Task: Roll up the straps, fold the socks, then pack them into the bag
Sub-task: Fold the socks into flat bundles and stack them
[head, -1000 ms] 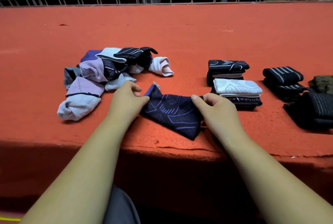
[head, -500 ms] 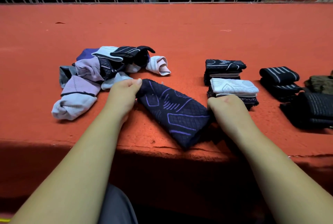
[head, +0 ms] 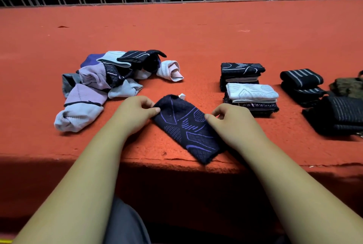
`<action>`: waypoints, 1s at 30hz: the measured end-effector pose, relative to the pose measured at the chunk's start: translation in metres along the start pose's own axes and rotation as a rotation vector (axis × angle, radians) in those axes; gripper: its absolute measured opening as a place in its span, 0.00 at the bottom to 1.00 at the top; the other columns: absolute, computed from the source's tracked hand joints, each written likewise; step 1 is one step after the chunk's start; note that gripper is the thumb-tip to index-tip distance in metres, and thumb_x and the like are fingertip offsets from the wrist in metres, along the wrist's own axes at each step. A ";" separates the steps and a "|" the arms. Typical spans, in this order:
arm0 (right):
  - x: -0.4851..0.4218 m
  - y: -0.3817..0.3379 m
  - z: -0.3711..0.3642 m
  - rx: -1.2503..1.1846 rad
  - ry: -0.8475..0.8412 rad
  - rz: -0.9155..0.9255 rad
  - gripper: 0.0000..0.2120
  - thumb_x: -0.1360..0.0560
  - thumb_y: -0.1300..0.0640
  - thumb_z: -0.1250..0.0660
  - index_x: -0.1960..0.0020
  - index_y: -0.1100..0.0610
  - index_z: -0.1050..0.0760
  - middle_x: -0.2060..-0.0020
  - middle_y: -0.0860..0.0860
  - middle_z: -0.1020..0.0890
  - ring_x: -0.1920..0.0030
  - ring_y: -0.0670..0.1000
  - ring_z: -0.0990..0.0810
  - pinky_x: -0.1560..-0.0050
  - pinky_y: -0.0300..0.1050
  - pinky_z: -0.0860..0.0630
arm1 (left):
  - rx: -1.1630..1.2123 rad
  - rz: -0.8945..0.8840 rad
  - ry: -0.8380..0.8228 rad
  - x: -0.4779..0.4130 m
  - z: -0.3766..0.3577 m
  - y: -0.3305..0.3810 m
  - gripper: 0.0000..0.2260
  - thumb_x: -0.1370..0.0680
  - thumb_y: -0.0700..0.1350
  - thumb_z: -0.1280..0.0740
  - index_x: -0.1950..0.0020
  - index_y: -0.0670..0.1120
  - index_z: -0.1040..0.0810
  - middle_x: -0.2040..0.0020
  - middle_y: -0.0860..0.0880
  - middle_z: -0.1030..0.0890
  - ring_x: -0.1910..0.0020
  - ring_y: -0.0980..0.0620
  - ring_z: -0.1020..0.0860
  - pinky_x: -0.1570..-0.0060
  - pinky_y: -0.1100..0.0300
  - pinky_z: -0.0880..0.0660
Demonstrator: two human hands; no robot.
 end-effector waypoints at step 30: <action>-0.008 -0.002 -0.005 -0.822 -0.177 -0.001 0.13 0.21 0.51 0.27 0.37 0.51 0.15 0.51 0.46 0.12 0.51 0.49 0.12 0.44 0.47 0.18 | 1.053 -0.152 -0.136 0.006 -0.038 0.075 0.10 0.17 0.34 0.34 0.37 0.41 0.21 0.55 0.46 0.20 0.58 0.52 0.21 0.55 0.59 0.24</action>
Point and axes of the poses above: each hand's wrist, its own x-axis away from the middle knuckle, its own z-axis out of the back of the hand, y = z × x, the point moved 8 cm from there along -x, towards the middle knuckle
